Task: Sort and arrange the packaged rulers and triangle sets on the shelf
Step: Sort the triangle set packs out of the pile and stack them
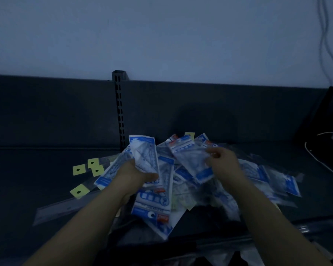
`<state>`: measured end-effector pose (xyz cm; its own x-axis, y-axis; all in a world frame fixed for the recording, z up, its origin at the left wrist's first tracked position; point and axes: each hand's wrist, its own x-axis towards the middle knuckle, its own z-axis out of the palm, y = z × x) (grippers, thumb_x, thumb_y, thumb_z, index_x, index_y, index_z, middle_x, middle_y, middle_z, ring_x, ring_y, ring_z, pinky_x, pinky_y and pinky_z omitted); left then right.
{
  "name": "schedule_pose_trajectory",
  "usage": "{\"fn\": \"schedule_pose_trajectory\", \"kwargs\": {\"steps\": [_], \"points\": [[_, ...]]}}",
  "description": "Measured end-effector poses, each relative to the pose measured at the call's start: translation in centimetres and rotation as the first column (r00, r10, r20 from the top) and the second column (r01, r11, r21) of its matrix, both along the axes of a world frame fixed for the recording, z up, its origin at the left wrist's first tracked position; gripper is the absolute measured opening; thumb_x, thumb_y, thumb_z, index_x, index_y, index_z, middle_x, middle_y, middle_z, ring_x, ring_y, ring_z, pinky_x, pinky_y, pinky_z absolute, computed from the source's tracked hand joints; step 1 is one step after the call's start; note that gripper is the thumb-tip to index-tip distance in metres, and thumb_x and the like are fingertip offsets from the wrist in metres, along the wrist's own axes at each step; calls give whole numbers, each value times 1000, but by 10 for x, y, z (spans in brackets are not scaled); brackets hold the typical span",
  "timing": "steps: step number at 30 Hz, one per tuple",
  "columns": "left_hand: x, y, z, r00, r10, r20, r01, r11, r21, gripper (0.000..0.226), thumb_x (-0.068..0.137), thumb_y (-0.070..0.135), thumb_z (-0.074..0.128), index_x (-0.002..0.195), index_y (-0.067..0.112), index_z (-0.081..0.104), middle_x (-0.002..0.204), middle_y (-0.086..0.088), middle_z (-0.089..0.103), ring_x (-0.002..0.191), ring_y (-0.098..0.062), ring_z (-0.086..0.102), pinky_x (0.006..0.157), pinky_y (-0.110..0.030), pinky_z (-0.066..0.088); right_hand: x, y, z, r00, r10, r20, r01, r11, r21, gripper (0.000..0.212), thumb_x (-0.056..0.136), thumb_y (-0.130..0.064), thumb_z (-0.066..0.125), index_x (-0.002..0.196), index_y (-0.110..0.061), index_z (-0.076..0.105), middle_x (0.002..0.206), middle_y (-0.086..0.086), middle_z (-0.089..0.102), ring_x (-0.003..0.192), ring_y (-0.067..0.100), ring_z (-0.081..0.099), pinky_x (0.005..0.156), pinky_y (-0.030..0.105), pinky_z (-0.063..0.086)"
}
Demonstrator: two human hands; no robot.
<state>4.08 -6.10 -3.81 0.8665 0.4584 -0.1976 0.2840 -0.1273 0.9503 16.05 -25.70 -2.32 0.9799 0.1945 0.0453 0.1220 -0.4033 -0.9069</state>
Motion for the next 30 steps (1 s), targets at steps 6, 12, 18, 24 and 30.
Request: {"fn": "schedule_pose_trajectory", "kwargs": {"steps": [6,12,18,24,30], "points": [[-1,-8,4,997,7,77,3,991,-135,24,79,1,70,89,19,58,106,-18,66,105,-38,61,94,-57,47,-36,16,-15,981,186,-61,-189,981,-53,55,86,-15,66,136,-10,44,133,10,51,104,24,56,79,33,47],[-34,14,8,974,119,193,-73,969,-234,27,87,-8,59,104,13,61,111,-18,67,102,-39,63,88,-52,52,-52,47,-9,968,252,-15,-250,966,58,56,85,-16,69,136,-13,47,135,-1,49,117,14,48,98,36,45],[-89,59,11,950,218,224,-178,967,-185,36,86,-3,63,116,13,56,106,-10,70,92,-29,69,80,-47,57,-87,114,-6,949,315,-8,-312,943,115,48,87,-14,65,133,-19,50,137,4,51,116,23,55,95,47,50],[-154,127,16,911,349,222,-317,934,-166,36,86,0,64,116,16,54,103,-9,71,88,-26,71,76,-46,59,-136,203,-3,901,435,1,-429,889,158,42,90,-8,61,129,-18,50,126,-8,50,99,10,55,76,26,50],[-223,218,20,892,393,225,-373,919,-126,28,87,-4,59,109,13,57,99,-10,72,85,-25,71,73,-41,59,-201,305,-3,875,484,-31,-473,866,164,40,87,-7,62,124,-18,54,118,3,62,100,22,63,87,45,54]]}}
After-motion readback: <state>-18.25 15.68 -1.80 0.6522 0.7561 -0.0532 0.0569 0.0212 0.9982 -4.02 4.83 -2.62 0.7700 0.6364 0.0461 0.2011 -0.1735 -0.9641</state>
